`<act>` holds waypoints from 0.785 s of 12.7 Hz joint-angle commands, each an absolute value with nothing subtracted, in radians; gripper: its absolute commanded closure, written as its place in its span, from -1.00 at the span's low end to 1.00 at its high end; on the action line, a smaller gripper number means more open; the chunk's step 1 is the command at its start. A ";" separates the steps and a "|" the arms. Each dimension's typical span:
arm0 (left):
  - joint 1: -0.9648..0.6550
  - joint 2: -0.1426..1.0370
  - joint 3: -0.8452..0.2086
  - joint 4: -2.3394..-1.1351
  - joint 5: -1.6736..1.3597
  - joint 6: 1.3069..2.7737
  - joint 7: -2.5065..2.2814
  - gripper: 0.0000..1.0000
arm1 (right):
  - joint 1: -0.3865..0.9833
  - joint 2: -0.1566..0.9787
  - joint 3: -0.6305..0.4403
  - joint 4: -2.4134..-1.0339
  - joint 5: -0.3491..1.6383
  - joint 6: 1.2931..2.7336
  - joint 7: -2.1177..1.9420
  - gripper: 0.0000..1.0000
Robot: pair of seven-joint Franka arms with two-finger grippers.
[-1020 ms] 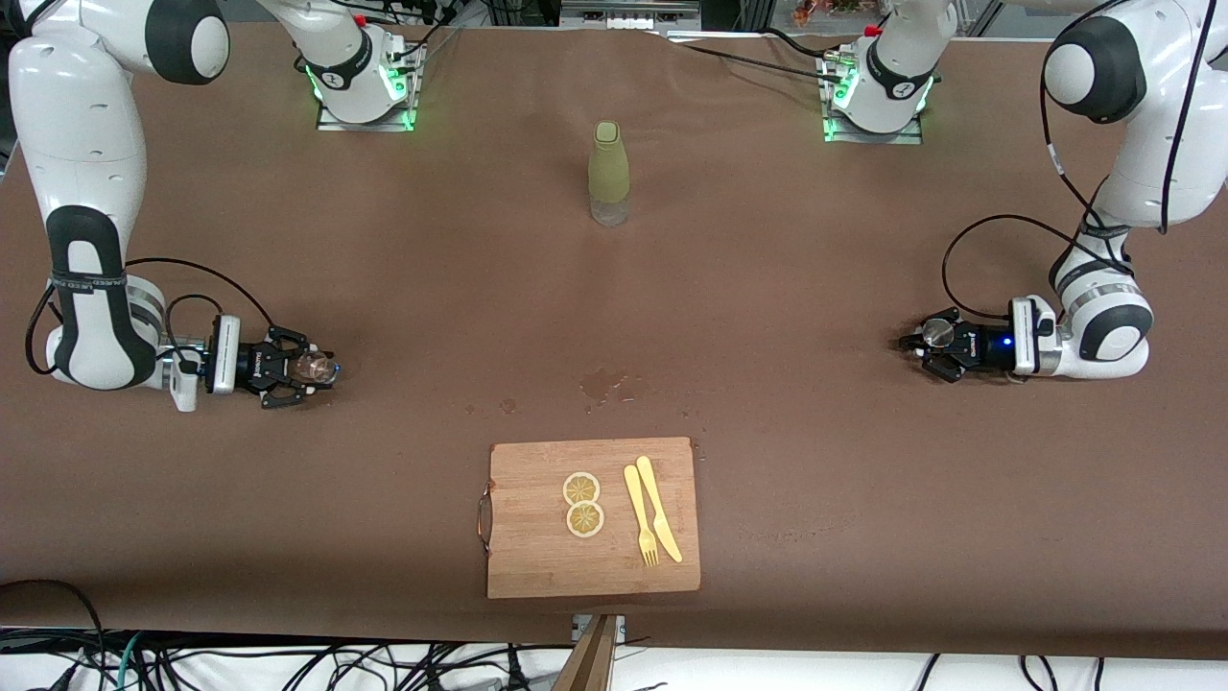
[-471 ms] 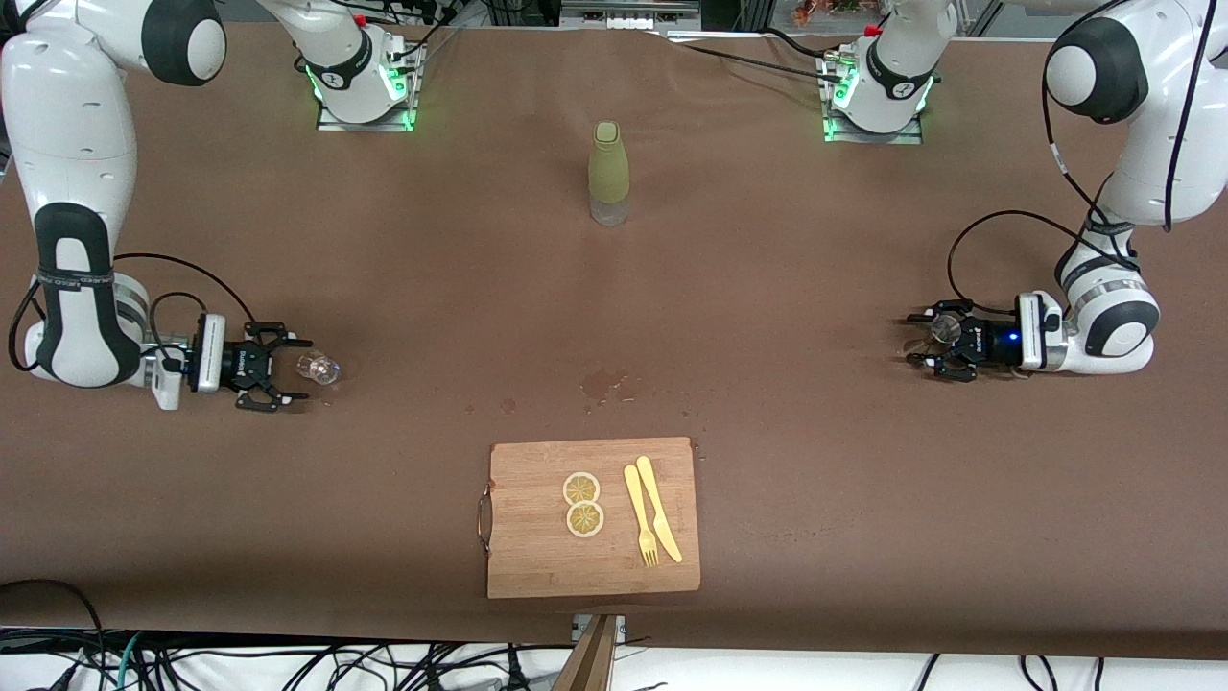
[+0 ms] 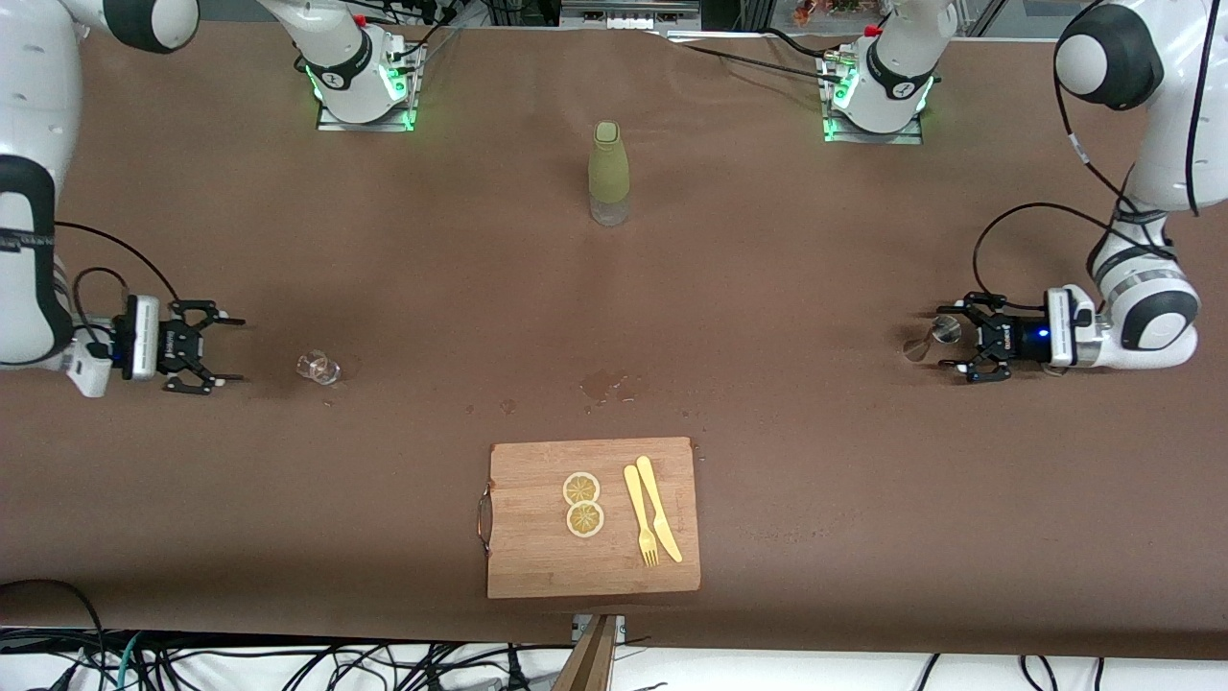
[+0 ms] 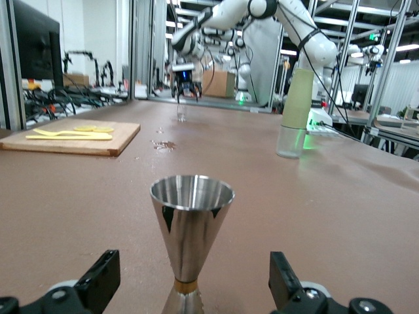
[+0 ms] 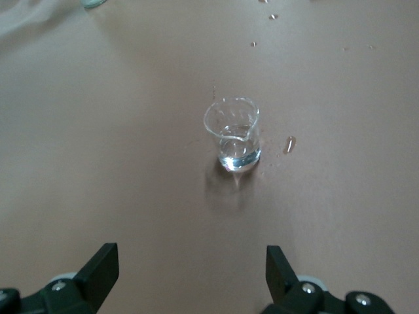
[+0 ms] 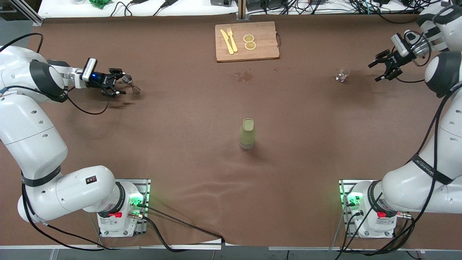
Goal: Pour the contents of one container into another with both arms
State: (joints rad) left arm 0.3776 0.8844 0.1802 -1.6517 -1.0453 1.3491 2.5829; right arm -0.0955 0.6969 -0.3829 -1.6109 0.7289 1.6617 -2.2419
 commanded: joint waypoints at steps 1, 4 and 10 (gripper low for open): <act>0.394 0.795 0.195 -1.660 -0.968 1.342 2.511 -1.00 | -0.071 0.554 -0.365 -1.657 0.587 1.658 -1.994 -1.00; 0.410 0.729 0.199 -1.637 -0.922 1.382 2.433 -1.00 | -0.063 0.418 -0.275 -1.672 0.398 1.669 -1.673 -1.00; 0.405 0.505 0.178 -1.654 -0.795 1.472 2.006 -1.00 | -0.060 0.206 0.013 -1.674 0.005 1.667 -0.942 -1.00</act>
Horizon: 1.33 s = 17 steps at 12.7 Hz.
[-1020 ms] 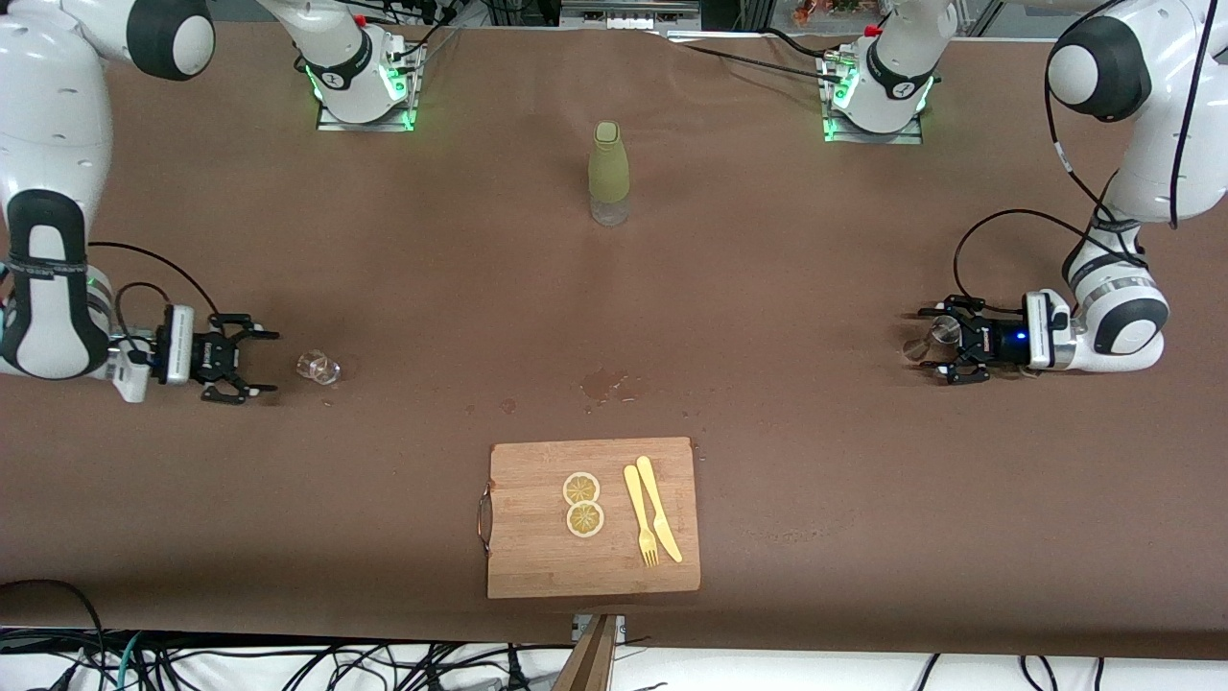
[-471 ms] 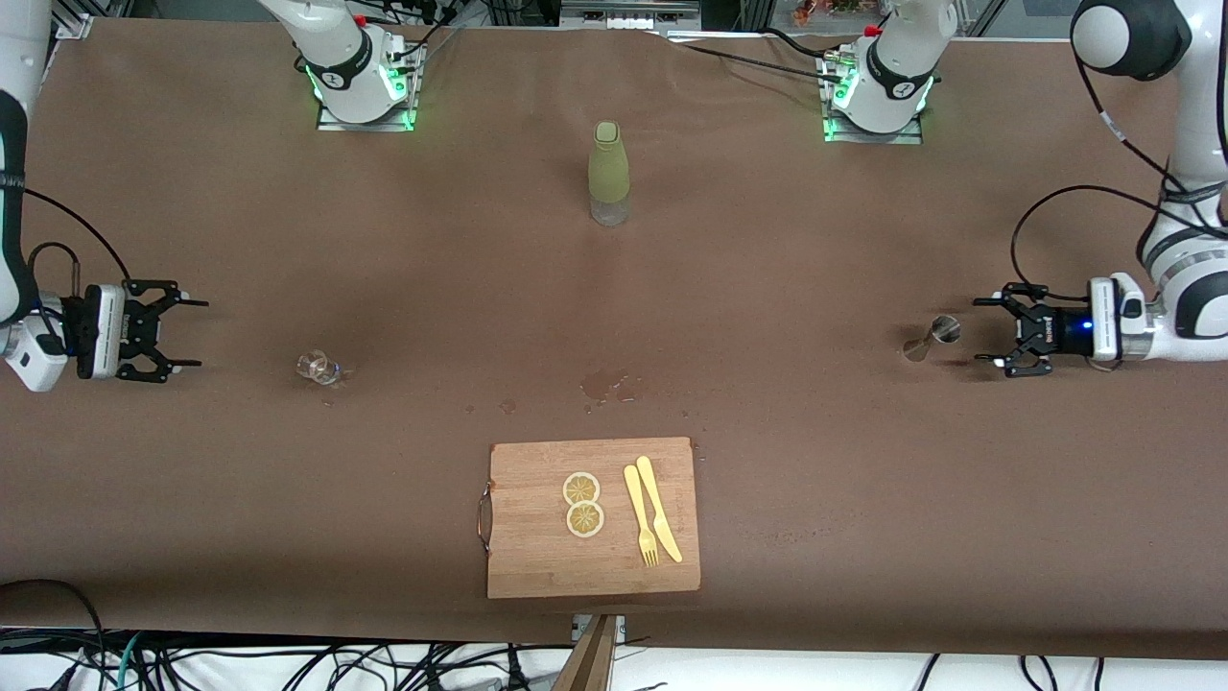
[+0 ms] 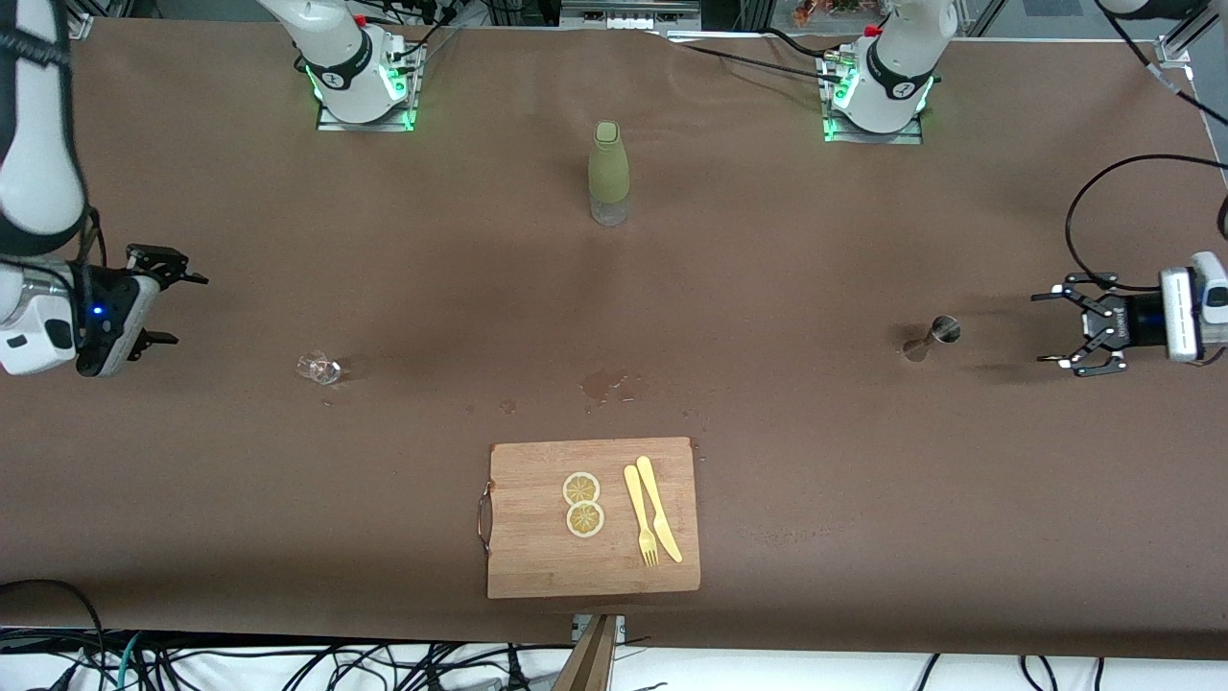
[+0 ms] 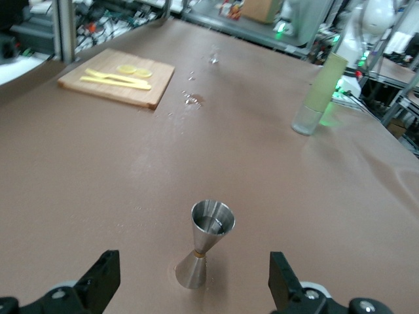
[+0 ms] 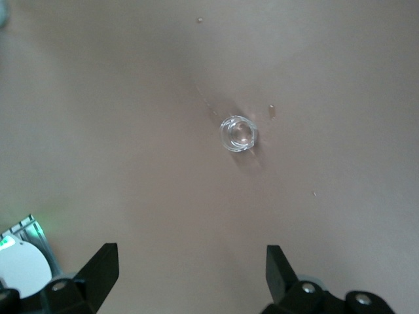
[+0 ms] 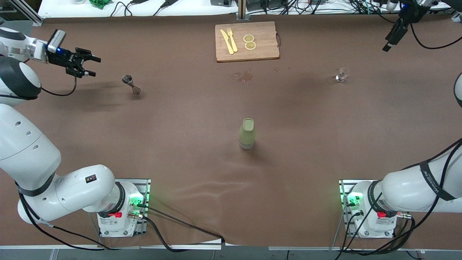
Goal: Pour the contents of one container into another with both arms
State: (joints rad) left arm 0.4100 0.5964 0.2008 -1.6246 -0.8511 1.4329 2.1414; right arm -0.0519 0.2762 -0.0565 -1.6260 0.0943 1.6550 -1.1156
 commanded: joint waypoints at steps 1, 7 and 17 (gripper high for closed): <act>0.405 0.462 0.151 -1.658 -0.764 1.488 1.927 -1.00 | -0.058 0.192 0.053 -1.674 -0.032 1.666 -0.833 -1.00; 0.336 0.148 0.042 -1.788 -0.592 1.620 1.348 -1.00 | -0.015 0.140 0.163 -1.674 -0.130 1.631 -0.232 -1.00; 0.143 -0.070 -0.119 -1.844 -0.134 1.721 0.248 -1.00 | -0.037 0.003 0.080 -1.612 -0.083 1.534 0.061 -1.00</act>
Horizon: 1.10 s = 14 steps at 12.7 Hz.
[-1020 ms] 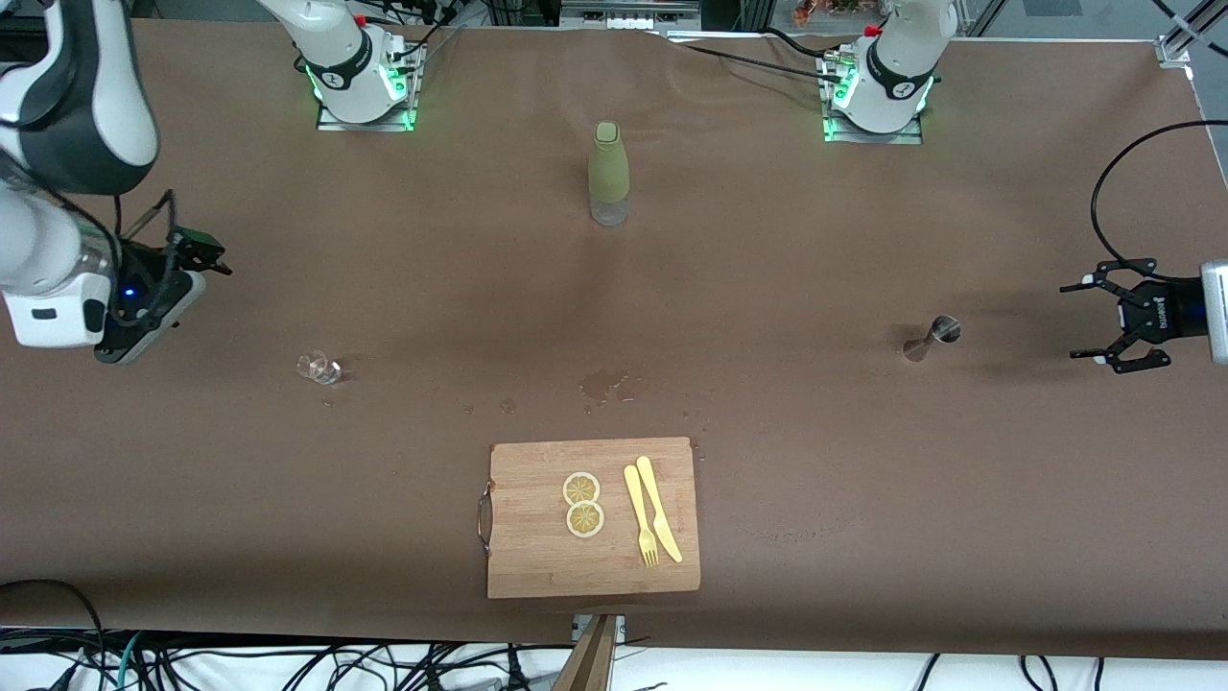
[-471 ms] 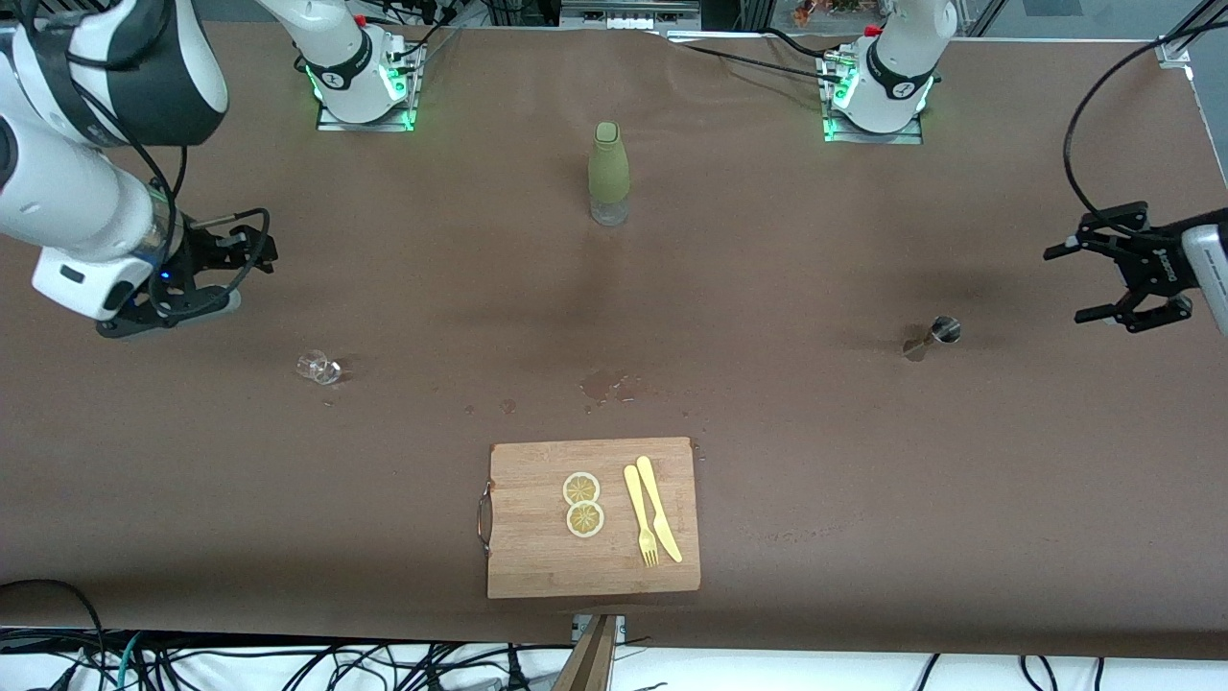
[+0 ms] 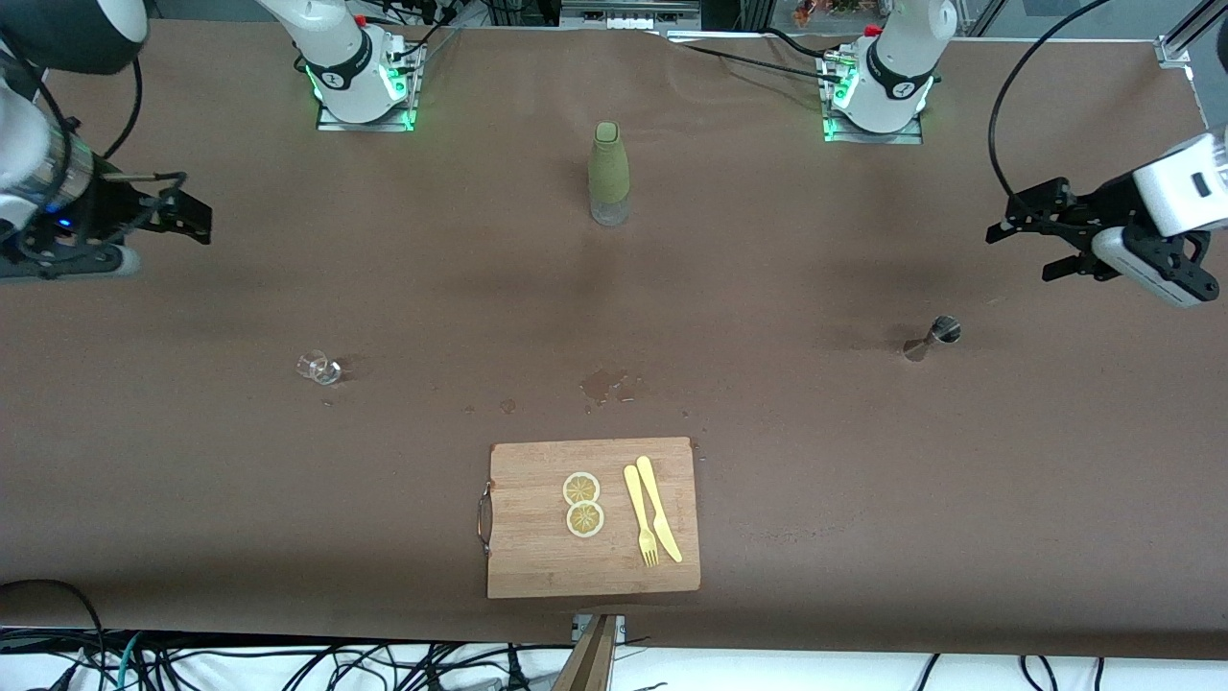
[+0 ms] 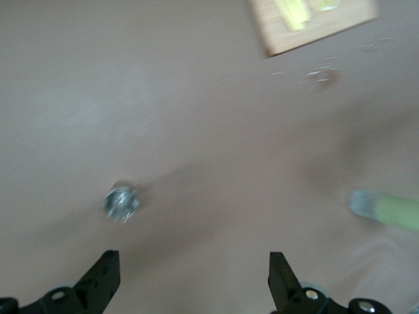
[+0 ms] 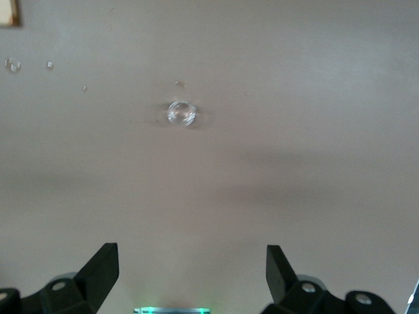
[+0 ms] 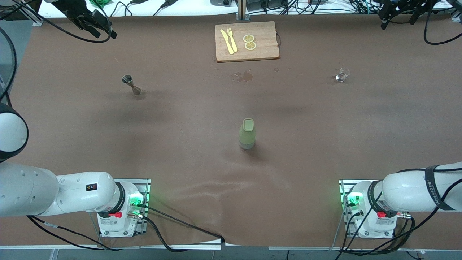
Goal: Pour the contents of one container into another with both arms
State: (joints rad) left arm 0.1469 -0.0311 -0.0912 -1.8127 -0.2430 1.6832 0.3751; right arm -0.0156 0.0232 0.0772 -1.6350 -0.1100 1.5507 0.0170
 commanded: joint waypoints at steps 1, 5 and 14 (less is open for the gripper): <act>0.141 -0.080 -0.147 -1.838 -0.062 1.721 0.220 -1.00 | -0.041 0.003 0.077 -1.597 -0.052 1.540 0.063 -1.00; 0.143 -0.143 -0.150 -1.818 0.042 1.750 0.218 -1.00 | -0.031 -0.020 0.026 -1.610 -0.006 1.552 0.072 -1.00; 0.143 -0.173 -0.169 -1.805 -0.051 1.640 0.096 -1.00 | -0.026 -0.012 0.025 -1.621 0.006 1.624 0.067 -1.00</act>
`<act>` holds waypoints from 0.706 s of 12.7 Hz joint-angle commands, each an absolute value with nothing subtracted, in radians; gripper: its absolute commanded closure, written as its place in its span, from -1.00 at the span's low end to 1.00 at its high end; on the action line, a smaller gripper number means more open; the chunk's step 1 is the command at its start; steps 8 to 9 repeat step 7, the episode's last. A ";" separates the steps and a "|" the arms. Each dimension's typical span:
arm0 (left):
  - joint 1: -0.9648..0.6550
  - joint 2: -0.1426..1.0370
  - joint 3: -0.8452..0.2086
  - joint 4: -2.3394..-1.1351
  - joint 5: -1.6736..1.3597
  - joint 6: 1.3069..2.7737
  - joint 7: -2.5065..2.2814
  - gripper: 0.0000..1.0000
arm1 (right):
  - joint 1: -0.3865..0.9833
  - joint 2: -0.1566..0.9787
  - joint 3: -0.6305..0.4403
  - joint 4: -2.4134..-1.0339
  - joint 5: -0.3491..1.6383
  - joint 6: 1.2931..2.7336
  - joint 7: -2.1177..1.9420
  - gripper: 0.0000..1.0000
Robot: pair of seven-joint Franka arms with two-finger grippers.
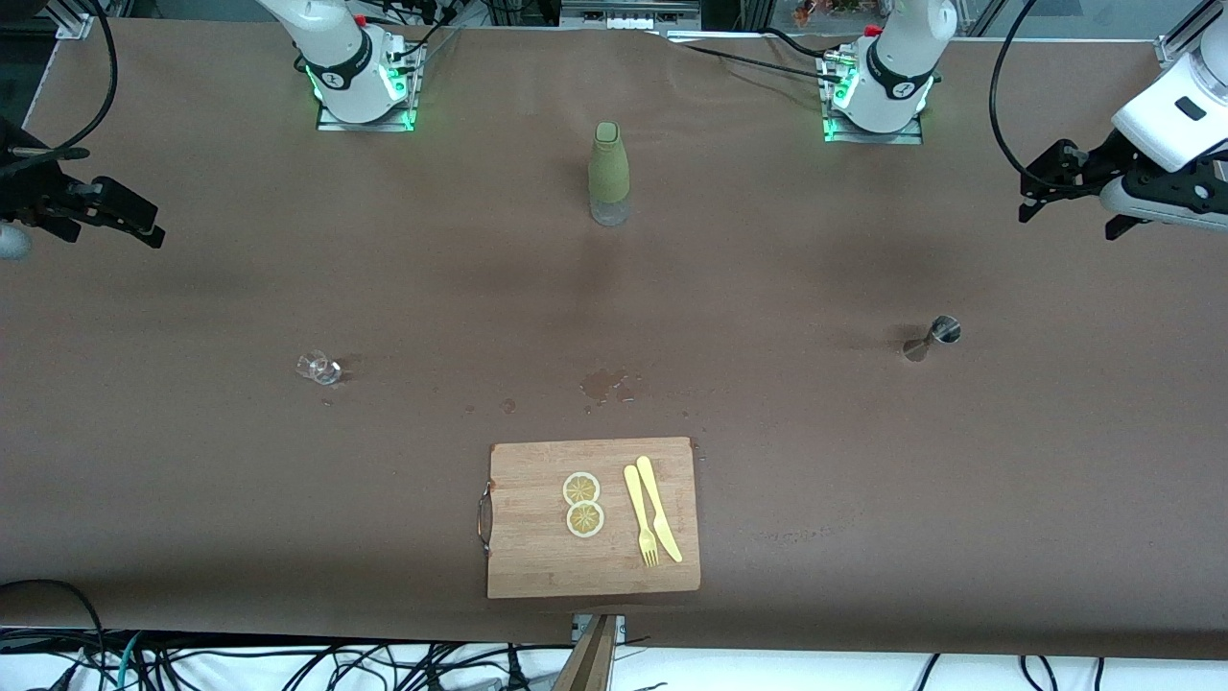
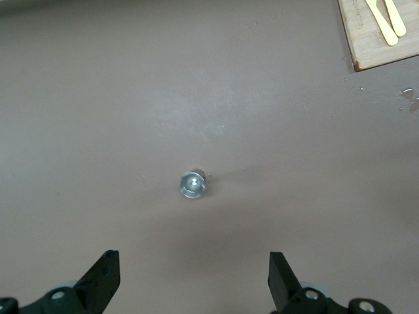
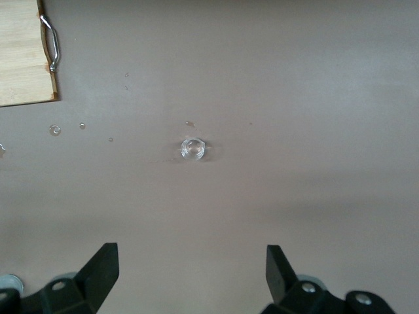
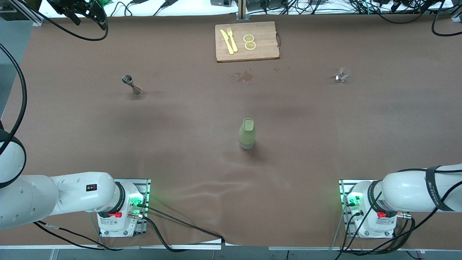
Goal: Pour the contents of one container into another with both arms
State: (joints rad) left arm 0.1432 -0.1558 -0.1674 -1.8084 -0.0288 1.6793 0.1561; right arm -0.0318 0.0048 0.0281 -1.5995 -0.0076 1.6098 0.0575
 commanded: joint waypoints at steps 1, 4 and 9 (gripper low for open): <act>0.143 -0.175 -0.170 -1.805 -0.051 1.606 0.057 -1.00 | -0.023 -0.012 0.025 -1.621 0.006 1.626 0.067 -1.00; 0.146 -0.178 -0.170 -1.804 -0.051 1.559 0.051 -1.00 | -0.023 -0.012 0.025 -1.623 0.006 1.626 0.067 -1.00; 0.146 -0.179 -0.172 -1.798 -0.051 1.555 0.052 -1.00 | -0.023 -0.012 0.025 -1.623 0.008 1.628 0.069 -1.00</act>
